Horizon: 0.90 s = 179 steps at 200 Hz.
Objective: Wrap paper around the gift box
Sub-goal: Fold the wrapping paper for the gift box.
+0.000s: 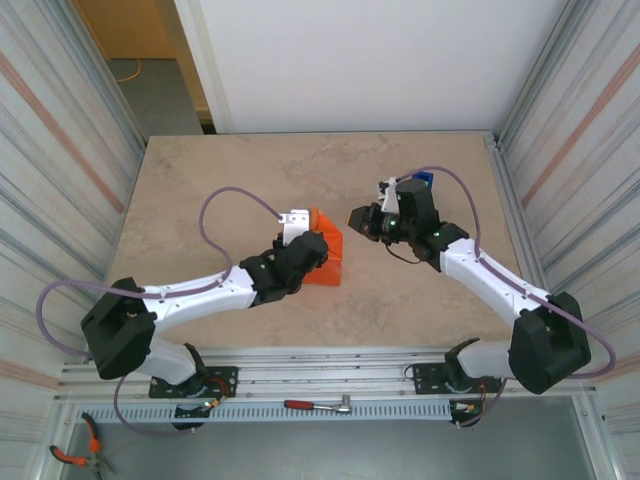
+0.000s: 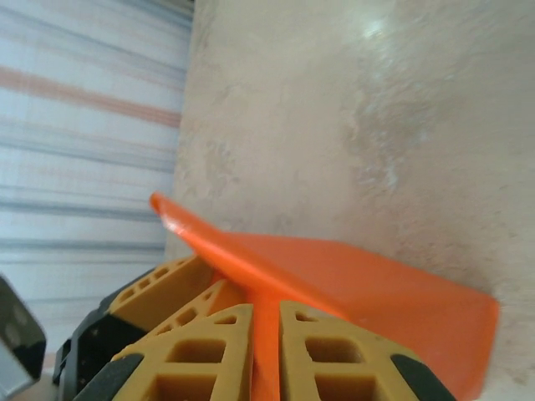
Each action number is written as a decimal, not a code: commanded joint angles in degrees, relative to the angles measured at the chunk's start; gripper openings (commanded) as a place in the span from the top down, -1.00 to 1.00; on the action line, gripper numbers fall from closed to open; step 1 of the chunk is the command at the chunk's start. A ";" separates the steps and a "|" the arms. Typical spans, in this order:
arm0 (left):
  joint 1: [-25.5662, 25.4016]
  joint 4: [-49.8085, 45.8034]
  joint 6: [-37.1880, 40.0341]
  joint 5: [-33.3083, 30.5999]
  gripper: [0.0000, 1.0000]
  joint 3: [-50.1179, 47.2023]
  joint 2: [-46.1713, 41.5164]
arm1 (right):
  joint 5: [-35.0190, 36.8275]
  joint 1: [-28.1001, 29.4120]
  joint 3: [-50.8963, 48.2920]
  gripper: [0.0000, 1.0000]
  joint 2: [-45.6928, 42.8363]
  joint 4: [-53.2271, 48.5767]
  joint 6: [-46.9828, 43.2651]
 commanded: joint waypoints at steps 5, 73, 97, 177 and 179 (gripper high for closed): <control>-1.90 -10.43 -4.31 9.66 -0.02 -4.59 5.28 | -3.36 -3.37 4.15 0.70 2.97 -4.03 -2.50; -2.16 -10.47 -4.54 9.19 -0.02 -4.11 6.27 | -10.74 -3.52 19.53 1.00 20.38 -8.66 -4.30; -2.25 -10.58 -4.69 9.03 -0.01 -3.80 6.47 | -12.20 -1.10 24.13 1.00 26.13 -9.58 -4.59; -2.60 -11.28 -4.88 8.81 -0.01 -3.27 6.93 | -17.22 4.25 25.99 1.00 31.95 -11.47 -6.16; -2.60 -11.33 -4.92 8.71 -0.01 -3.27 6.91 | -17.27 4.32 25.87 1.00 31.75 -11.43 -6.16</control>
